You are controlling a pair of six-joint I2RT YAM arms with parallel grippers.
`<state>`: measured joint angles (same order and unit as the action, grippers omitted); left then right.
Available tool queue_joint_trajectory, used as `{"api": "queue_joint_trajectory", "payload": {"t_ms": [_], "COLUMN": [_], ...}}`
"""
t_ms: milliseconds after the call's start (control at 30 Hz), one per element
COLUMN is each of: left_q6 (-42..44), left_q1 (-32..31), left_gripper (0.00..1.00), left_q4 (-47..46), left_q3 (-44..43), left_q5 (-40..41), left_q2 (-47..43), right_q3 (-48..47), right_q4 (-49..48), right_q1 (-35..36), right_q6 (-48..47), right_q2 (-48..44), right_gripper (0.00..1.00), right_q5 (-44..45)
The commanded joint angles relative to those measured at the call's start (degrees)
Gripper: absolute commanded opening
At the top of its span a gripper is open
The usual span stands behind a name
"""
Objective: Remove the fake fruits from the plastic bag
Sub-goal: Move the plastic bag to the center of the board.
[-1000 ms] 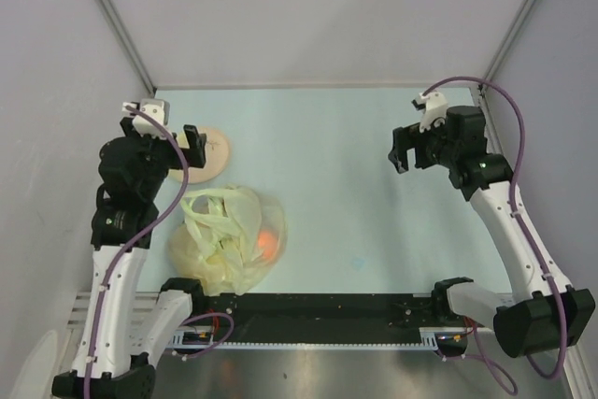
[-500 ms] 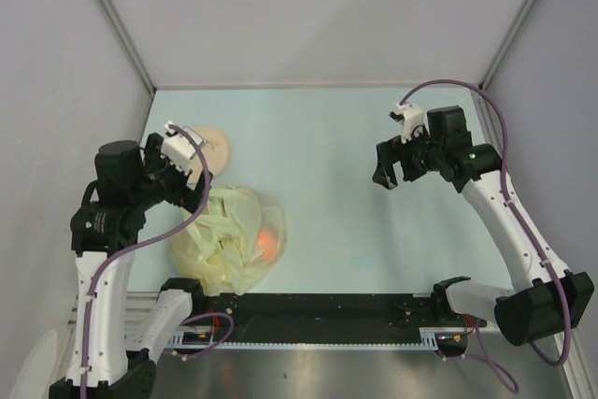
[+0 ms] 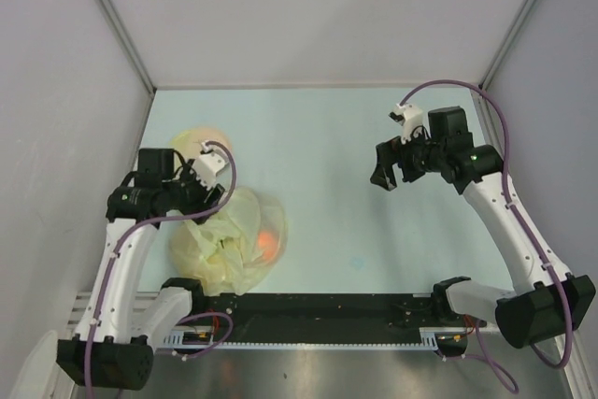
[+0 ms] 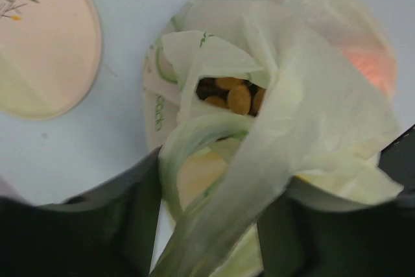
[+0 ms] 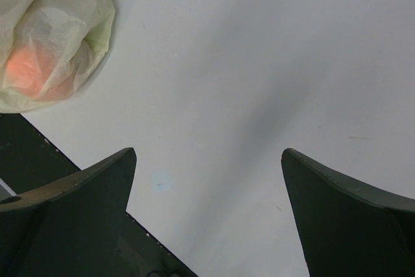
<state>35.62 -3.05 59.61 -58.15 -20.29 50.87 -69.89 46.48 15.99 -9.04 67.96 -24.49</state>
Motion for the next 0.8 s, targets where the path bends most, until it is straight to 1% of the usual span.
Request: {"api": "queue_joint_trajectory", "payload": {"t_ms": [0, 33, 67, 100, 133, 200, 233, 267, 300, 333, 367, 433, 467, 533, 567, 633, 667, 700, 733, 767], "left_q6": [3.1, 2.3, 1.7, 0.6, -1.9, -4.5, -7.5, -9.3, -12.9, -14.4, -15.7, -19.2, -19.9, -20.2, -20.4, -20.6, -20.6, -19.5, -18.7, -18.2], "left_q1": [-5.3, -7.0, -10.9, -13.0, -17.0, -21.2, -24.4, -25.7, -26.6, -27.9, -28.2, -28.5, -28.5, -28.4, -28.5, -28.5, -28.5, -28.5, -28.4, -28.3], "left_gripper": [0.42, 0.2, 0.13, 0.07, 0.0, 0.01, 0.0, 0.0, 0.0, 0.0, 0.0, 0.0, 0.0, 0.0, 0.0, 0.0, 0.0, 0.0, 0.0, 0.0], "left_q4": [-3.5, -3.5, -3.9, -4.5, -6.2, -9.1, -13.7, -16.3, -19.1, -23.7, -25.6, -28.6, -28.8, -28.5, -28.7, -29.4, -29.2, -28.9, -27.5, -27.0], "left_q3": [-2.6, -3.5, -4.2, -5.2, -5.3, -5.7, -5.8, -6.4, -7.1, -8.3, -11.6, -16.7, -23.0, -29.4, -35.2, -40.8, -46.6, -49.7, -52.9, -58.7], "left_q5": [-5.3, -6.2, -6.8, -7.1, -7.8, -8.3, -7.9, -7.9, -7.8, -7.6, -7.5, -7.2, -7.7, -8.6, -9.0, -8.8, -8.5, -7.6, -7.0, -6.3], "left_q2": [4.8, 6.1, 7.4, 8.5, 10.5, 12.0, 13.2, 13.8, 14.9, 17.7, 19.9, 24.5, 30.2, 35.6, 39.9, 44.2, 46.1, 50.7, 52.7, 55.2], "right_q3": [-1.4, -1.3, -1.0, -0.7, -0.3, 0.5, 0.7, 1.1, 1.2, 1.2, 1.2, 1.3, 1.4, 1.8, 1.9, 2.1, 2.2, 2.3, 2.5, 2.6], "right_q4": [0.1, 0.2, 0.2, 0.1, 0.1, -0.1, -0.7, -1.0, -1.4, -1.7, -1.9, -2.0, -1.9, -2.3, -2.4, -3.1, -3.5, -3.8, -4.5, -4.7], "right_q1": [-0.8, -1.6, -1.8, -2.2, -2.8, -3.7, -5.0, -5.7, -6.7, -7.6, -9.5, -11.0, -12.2, -13.0, -13.2, -14.0, -14.3, -15.4, -15.5, -17.0], "right_q6": [0.3, 0.2, 0.1, -0.2, -0.4, -0.9, -0.8, -0.2, 0.2, 0.6, 1.0, 1.9, 2.2, 2.5, 2.6, 3.3, 3.7, 4.1, 5.1, 5.4], "right_q2": [-2.3, -2.3, -2.3, -2.1, -1.9, -1.9, -2.0, -2.0, -2.2, -2.5, -2.5, -2.6, -2.7, -2.9, -3.4, -3.7, -4.1, -4.2, -4.2, -4.2], "right_gripper": [1.0, 1.0, 1.0, 1.0, 1.0, 1.0, 1.0, 1.0, 1.0, 1.0, 1.0, 1.0, 1.0, 1.0, 1.0, 1.0, 1.0, 1.0, 1.0, 1.0], "right_q5": [-0.9, -0.8, -0.7, -0.2, 0.2, 1.4, 1.9, 2.9, 3.2, 3.4, 3.5, 3.6, 3.7, 3.7, 3.7, 3.7, 3.6, 3.5, 3.1, 2.6]}}
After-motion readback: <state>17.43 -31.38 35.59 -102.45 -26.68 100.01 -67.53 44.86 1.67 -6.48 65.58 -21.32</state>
